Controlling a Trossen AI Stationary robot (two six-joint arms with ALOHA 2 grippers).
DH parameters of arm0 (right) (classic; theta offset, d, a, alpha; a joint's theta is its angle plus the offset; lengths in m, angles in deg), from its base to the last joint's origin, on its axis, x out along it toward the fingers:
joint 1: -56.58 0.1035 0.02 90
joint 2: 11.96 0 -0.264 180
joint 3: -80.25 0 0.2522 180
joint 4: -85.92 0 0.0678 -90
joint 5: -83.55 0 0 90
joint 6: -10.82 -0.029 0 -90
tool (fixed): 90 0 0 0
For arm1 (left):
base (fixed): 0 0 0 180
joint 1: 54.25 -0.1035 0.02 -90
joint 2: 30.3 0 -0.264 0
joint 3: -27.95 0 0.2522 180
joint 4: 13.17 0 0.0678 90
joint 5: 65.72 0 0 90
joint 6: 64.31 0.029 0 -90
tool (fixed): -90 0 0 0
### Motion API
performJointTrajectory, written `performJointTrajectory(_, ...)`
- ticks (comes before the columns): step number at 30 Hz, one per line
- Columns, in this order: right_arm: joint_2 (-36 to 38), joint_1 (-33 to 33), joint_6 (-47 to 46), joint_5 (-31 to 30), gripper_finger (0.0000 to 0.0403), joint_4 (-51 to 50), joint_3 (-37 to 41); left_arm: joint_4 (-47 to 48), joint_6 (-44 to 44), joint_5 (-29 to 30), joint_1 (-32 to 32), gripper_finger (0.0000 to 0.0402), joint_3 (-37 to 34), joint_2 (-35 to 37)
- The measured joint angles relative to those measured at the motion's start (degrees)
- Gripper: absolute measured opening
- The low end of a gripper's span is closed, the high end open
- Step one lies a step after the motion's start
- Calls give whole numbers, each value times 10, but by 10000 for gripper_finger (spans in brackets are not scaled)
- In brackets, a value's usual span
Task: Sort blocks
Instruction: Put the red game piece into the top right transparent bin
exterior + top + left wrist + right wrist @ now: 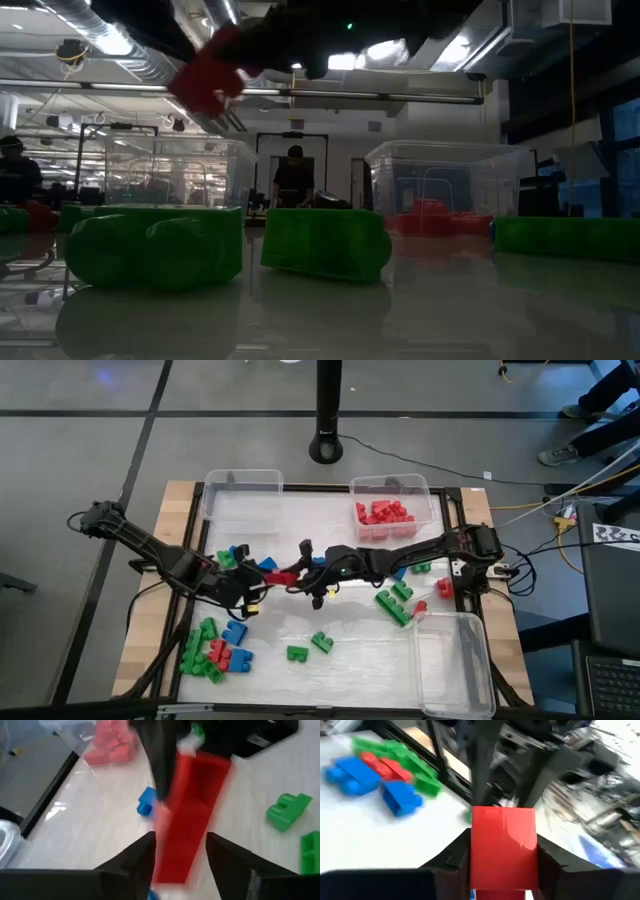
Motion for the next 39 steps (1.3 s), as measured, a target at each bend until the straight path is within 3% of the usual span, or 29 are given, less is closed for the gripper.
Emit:
performJointTrajectory(4, 52, 0, 40, -89, 139, -89, 0, 61, -40, -1, 0, 179, 0, 32)
performJointTrajectory(13, 184, -11, 116, -410, 135, -290, -1, 105, -109, 4, 0, 180, -64, 80)
performJointTrajectory(16, 217, -43, 111, -461, 136, -363, -1, 104, -134, 4, 0, 180, -89, 90)
performJointTrajectory(22, 242, -139, 31, -452, 142, -492, -1, 107, -165, 4, 0, 180, -120, 94)
performJointTrajectory(28, 220, -235, -47, -382, 147, -550, -1, 106, -176, 4, 0, 180, -133, 94)
performJointTrajectory(33, 203, -281, -98, -297, 175, -581, -1, 106, -179, 4, 0, 180, -133, 94)
performJointTrajectory(39, 187, -297, -112, -290, 230, -596, 0, 106, -179, 4, 0, 180, -133, 94)
